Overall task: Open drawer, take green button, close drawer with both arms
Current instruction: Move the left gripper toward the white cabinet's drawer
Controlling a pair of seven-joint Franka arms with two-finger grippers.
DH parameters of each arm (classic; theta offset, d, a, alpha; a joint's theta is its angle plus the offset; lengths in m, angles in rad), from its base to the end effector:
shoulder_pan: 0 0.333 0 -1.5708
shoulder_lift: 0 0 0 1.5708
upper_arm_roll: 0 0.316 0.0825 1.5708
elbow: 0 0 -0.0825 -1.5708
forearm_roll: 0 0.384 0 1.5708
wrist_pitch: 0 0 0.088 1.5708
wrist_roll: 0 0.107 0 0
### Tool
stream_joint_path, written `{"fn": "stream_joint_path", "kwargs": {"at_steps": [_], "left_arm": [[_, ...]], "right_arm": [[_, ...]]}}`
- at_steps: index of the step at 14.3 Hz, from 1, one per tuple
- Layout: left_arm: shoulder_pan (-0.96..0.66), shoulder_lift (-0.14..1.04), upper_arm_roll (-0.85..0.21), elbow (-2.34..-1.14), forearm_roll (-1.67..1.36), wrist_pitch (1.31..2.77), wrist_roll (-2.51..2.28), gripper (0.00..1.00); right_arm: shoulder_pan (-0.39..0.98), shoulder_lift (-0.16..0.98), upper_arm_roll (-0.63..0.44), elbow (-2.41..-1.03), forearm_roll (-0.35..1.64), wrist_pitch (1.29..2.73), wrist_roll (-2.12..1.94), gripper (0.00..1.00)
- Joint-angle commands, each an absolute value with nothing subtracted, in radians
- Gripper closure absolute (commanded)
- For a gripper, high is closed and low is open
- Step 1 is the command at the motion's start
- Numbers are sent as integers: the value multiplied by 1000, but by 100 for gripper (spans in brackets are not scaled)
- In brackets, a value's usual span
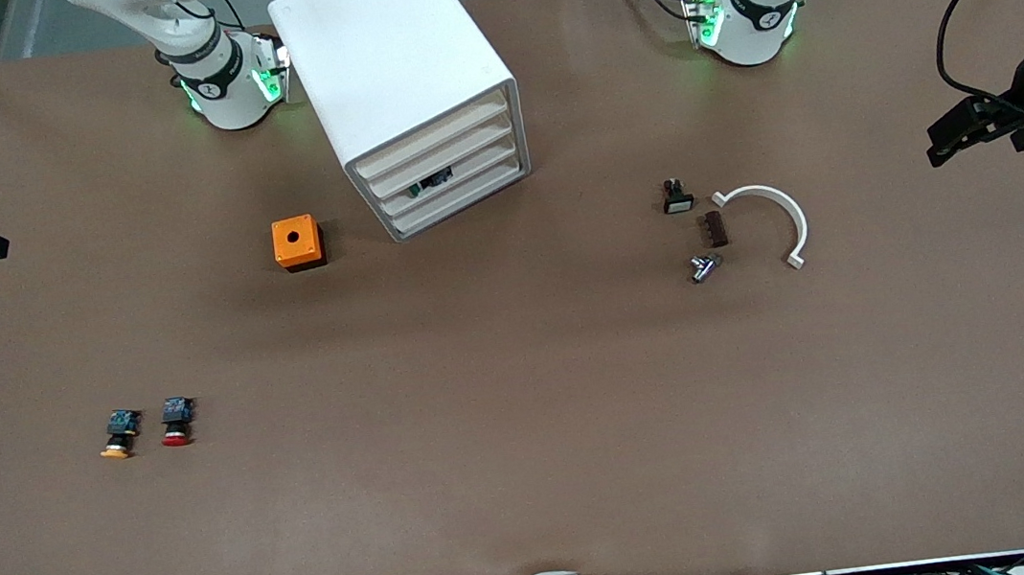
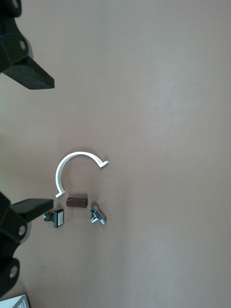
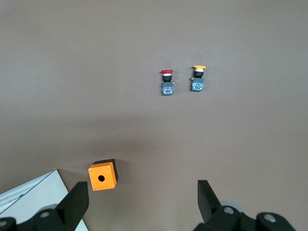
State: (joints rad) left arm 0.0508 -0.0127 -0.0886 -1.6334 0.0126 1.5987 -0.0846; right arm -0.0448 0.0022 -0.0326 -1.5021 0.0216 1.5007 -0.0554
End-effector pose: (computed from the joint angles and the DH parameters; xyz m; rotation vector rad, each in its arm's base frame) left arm 0.5514 -0.0198 0.6043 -3.1255 -0.0724 0.0331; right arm 0.5470 -0.0400 0.6494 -3.1197 0.0320 0.0034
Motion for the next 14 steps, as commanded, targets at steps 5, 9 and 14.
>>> {"fn": "stream_joint_path", "kwargs": {"at_steps": [5,9,14], "left_arm": [[57,-5,-91,-1617,-2,1575,-66,0],[60,38,-87,-1614,-2,1545,-80,0],[45,150,-92,-1615,-3,1548,-86,0]], "right_arm": [[-63,-8,-26,-1496,49,1502,-54,0],[-60,-8,-23,-1496,51,1502,-55,0],[-67,-2,-25,-1497,52,1503,-55,0]]}}
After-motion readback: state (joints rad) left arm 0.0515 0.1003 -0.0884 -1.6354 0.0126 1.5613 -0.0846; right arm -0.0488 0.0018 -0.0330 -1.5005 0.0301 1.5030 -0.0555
